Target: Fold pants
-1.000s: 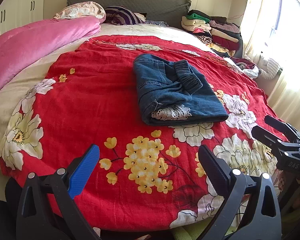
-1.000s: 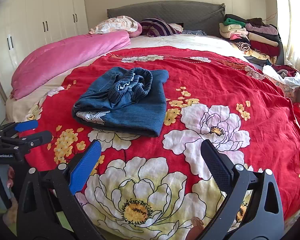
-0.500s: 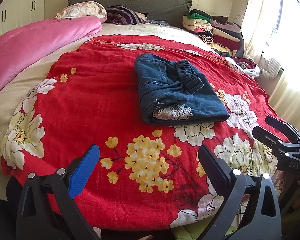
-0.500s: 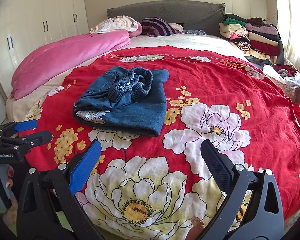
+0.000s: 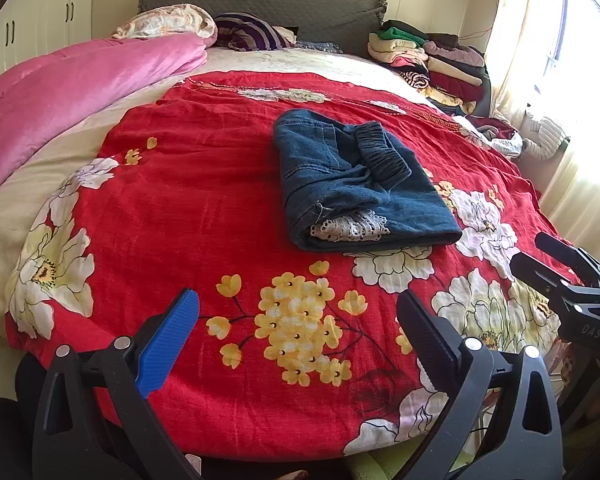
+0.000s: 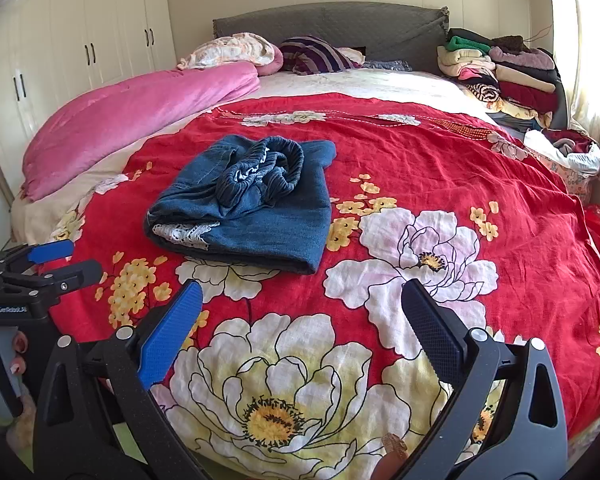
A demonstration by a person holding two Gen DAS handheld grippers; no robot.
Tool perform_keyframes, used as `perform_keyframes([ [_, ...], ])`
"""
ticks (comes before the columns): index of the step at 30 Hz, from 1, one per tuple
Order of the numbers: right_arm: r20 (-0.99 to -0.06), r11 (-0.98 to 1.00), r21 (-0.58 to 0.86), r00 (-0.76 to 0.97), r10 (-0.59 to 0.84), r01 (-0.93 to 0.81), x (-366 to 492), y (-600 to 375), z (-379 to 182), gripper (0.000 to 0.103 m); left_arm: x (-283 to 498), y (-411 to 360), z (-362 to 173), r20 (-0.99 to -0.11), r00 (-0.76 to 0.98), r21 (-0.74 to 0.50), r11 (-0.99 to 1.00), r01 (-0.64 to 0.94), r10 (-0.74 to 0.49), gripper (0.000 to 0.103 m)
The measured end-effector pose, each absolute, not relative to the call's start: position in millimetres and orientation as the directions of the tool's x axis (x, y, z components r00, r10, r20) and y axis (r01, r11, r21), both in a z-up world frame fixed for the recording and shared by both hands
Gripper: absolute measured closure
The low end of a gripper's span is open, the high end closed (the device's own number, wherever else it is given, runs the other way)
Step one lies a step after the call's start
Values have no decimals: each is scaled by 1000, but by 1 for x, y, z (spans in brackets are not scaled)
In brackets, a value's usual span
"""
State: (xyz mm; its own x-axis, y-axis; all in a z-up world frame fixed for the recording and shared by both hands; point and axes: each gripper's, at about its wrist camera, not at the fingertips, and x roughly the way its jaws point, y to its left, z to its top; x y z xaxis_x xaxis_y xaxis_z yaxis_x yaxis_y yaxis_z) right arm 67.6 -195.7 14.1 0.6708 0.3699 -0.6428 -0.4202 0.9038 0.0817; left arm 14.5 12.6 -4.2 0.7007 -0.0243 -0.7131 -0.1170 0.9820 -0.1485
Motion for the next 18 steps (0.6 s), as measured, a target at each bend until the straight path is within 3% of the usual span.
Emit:
perform_keyframes([
  [18,-644,905,80,671,367,-418,67,-196,15,9,14,11,-5,-715,698,-156,982,-109,-36,4],
])
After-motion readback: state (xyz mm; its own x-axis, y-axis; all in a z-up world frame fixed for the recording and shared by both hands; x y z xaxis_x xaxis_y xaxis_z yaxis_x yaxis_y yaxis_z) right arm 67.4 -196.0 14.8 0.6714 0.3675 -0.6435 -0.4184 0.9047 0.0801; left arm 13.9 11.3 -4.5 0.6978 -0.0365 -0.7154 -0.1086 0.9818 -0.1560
